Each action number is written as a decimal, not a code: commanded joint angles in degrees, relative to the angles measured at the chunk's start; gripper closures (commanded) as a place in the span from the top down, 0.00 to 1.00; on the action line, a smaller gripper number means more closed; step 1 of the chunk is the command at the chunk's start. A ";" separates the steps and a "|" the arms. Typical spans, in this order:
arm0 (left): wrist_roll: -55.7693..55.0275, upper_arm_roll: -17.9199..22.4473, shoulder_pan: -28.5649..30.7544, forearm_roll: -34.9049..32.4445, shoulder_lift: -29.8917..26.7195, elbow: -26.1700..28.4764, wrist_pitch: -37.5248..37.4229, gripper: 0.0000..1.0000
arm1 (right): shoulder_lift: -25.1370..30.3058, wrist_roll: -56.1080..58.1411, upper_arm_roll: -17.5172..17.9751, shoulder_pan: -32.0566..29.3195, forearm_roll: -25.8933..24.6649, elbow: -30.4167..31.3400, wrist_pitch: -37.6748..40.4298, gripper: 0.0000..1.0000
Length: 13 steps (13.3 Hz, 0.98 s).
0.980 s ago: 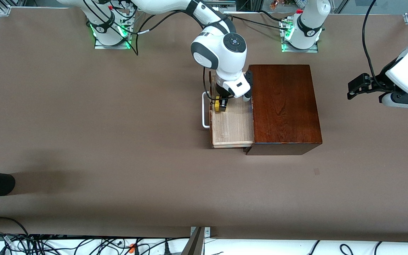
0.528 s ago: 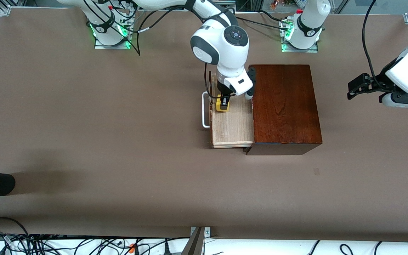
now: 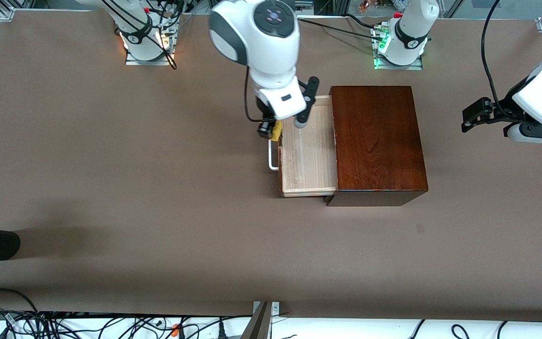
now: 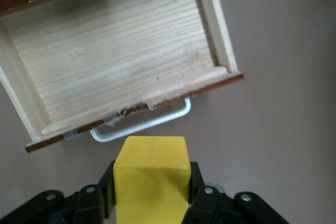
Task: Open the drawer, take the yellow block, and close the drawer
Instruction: 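Lift the yellow cube out of the drawer with the right gripper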
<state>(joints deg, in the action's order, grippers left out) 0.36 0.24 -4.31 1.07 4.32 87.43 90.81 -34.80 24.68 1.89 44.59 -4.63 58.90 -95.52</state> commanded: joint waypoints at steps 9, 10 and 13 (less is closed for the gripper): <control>0.53 -7.60 -1.58 5.61 1.14 -7.44 -0.28 1.00 | 10.28 5.11 -2.24 -23.82 6.48 1.04 6.40 0.00; 0.35 -10.15 -1.49 5.61 1.05 -8.32 -0.45 1.00 | 10.28 5.11 -2.33 -25.76 6.48 1.04 6.93 0.00; 0.43 -18.49 -1.58 5.09 1.04 -9.03 -0.28 1.00 | 10.10 5.29 -2.24 -33.40 8.84 2.09 7.55 0.00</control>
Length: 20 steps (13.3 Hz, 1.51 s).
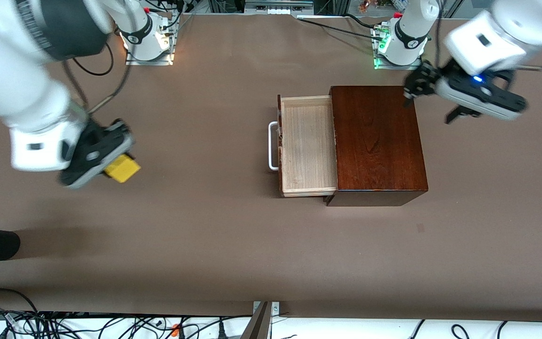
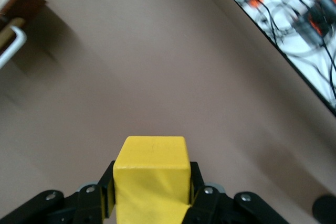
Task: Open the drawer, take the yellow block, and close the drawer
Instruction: 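Lift the yellow cube out of the drawer with the right gripper, then set the cube on the table while the left gripper reaches the handle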
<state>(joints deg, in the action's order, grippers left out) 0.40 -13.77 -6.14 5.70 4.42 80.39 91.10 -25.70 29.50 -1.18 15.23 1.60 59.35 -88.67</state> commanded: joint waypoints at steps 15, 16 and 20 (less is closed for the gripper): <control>26.82 -13.82 -26.99 -20.62 23.95 -1.64 15.06 1.00 | 7.15 -22.56 1.18 -9.34 -3.63 48.89 -35.11 0.00; 28.32 -13.74 -27.00 -21.51 26.32 -1.64 15.59 1.00 | 6.81 -22.56 1.18 -9.34 -3.63 51.89 -39.86 0.00; 30.62 -13.47 -27.00 -21.96 32.83 -1.38 18.14 1.00 | 4.17 -22.64 1.27 -9.34 -3.36 53.94 -44.48 0.00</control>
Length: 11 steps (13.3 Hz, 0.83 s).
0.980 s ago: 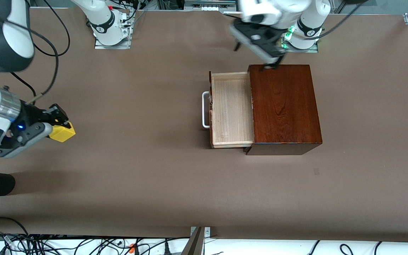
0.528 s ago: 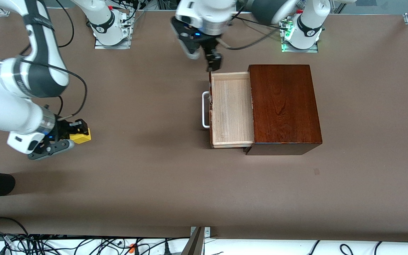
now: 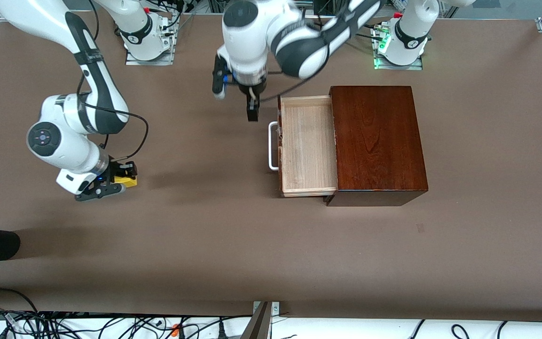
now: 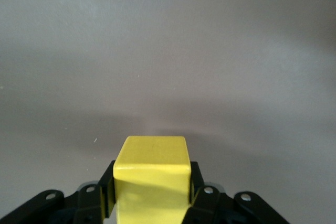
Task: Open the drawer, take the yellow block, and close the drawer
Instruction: 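Set the cube on the table while the left gripper reaches the handle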
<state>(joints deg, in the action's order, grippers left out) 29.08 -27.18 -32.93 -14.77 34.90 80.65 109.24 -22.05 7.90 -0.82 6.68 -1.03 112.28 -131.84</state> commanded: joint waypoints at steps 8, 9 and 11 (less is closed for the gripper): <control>1.33 0.81 -0.12 -8.43 5.71 -1.28 1.50 1.00 | -2.65 -1.75 0.91 -0.88 -0.73 2.68 -4.75 0.42; 1.25 0.90 0.05 -8.61 5.62 -1.28 1.41 1.00 | -1.95 -1.58 0.91 -0.88 -0.73 2.68 -4.57 0.96; 0.98 1.33 0.41 -8.70 5.53 -1.28 1.24 1.00 | 0.16 -1.05 0.91 -0.88 -0.73 2.68 -3.70 1.00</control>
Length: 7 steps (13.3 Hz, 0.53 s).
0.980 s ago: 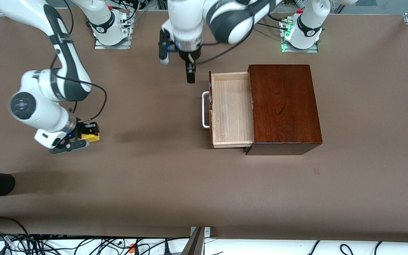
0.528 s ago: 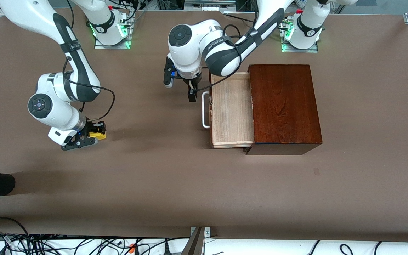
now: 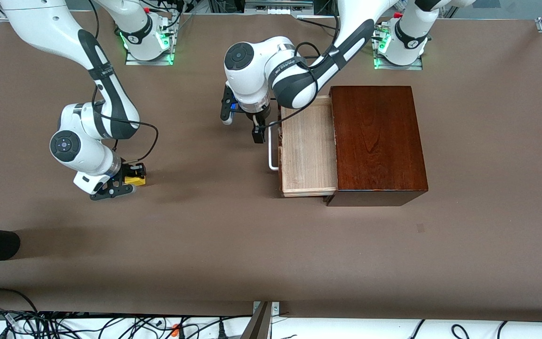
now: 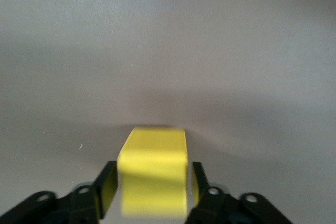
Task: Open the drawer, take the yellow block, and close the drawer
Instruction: 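Set the cube on the table while the left gripper reaches the handle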
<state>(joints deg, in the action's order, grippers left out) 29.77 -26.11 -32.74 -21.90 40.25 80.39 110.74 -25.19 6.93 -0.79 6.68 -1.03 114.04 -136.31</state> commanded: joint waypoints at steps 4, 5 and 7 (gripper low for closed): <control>0.11 1.14 0.31 -1.92 0.18 -0.85 -0.88 1.00 | 9.35 -0.07 0.87 -0.88 -0.73 0.13 6.30 1.00; 0.11 1.41 0.31 -1.92 0.09 -0.93 -0.96 1.00 | 11.89 -0.16 0.87 -0.88 -0.64 -0.39 8.06 1.00; 0.11 1.50 0.31 -1.92 0.00 -0.84 -2.19 1.00 | 16.38 -0.16 0.87 -0.88 -0.47 -2.84 12.45 1.00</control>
<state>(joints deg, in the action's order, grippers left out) 29.76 -24.58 -32.38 -22.21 40.25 80.28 110.37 -14.21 6.96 -0.78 6.68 -1.03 112.22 -128.41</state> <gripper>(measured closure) 0.000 0.000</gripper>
